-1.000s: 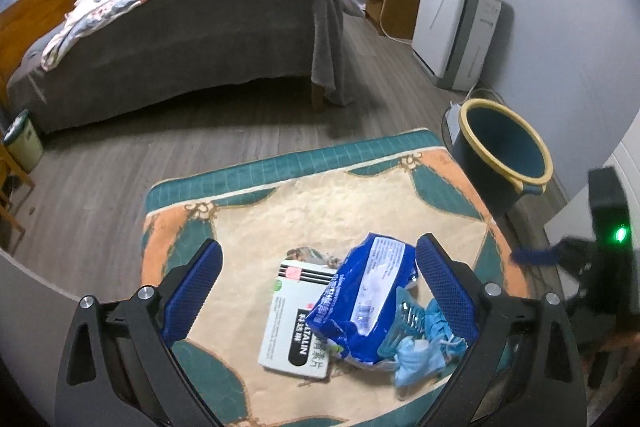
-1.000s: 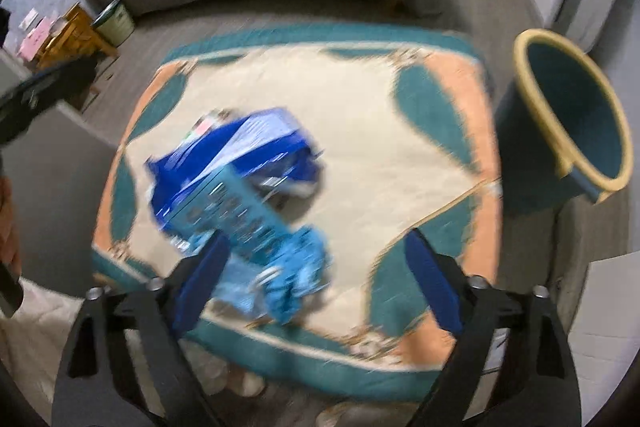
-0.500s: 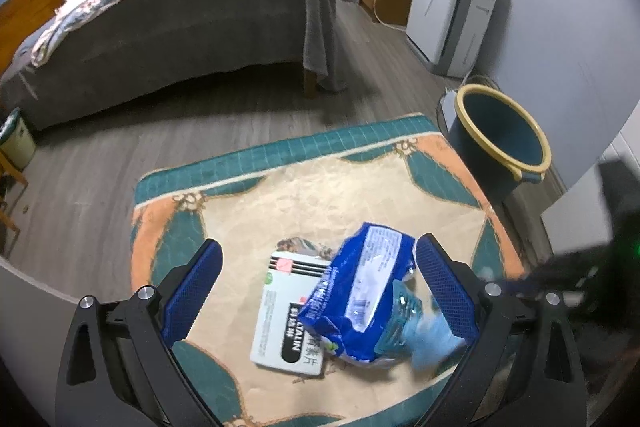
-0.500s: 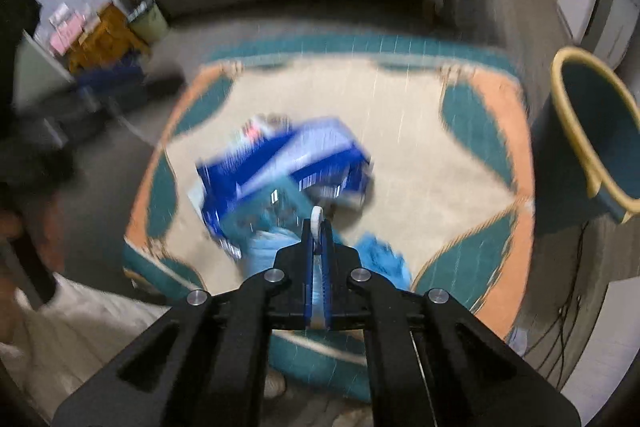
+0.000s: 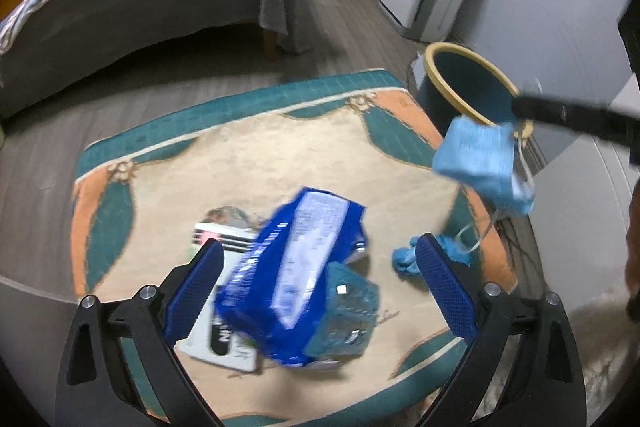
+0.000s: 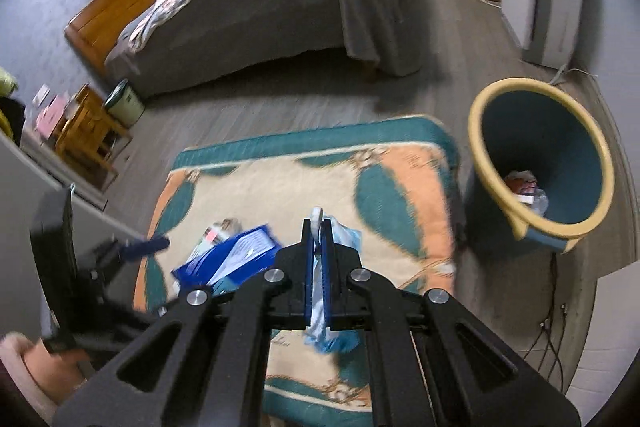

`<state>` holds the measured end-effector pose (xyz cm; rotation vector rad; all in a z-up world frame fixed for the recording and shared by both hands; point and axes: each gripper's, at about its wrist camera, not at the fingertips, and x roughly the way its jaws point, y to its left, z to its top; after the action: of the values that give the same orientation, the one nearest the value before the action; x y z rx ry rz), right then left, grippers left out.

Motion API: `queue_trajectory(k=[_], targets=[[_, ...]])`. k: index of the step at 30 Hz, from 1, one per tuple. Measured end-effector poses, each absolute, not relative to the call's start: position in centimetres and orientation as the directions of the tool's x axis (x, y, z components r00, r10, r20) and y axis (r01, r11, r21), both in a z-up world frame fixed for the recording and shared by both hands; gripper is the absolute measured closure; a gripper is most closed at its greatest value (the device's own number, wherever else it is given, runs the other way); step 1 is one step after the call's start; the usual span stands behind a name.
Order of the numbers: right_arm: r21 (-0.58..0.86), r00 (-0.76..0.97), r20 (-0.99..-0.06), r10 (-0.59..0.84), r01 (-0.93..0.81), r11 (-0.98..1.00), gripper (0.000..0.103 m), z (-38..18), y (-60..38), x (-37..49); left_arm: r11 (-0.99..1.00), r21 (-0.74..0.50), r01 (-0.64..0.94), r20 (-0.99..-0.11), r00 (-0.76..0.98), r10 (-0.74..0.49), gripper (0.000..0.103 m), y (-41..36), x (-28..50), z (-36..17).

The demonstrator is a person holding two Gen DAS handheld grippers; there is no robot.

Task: Collect trash
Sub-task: 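Grasp the blue glove with the left tool while the right tool grasps a blue mask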

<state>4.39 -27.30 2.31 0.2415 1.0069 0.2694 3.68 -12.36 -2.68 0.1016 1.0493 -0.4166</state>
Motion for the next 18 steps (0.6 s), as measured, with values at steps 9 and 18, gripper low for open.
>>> queue_trajectory(k=[9, 18], targets=[[0.324, 0.531, -0.797, 0.288, -0.027, 0.946, 0.1, 2.5, -31.6, 5.4, 0.856, -0.104, 0.507, -0.881, 0.353, -0.316, 0.009, -19.3, 1.4, -6.7], [0.322, 0.513, -0.808, 0.29, -0.028, 0.946, 0.1, 2.0, -31.9, 5.4, 0.823, -0.056, 0.566, -0.928, 0.275, -0.252, 0.038, -22.7, 0.5, -11.4]])
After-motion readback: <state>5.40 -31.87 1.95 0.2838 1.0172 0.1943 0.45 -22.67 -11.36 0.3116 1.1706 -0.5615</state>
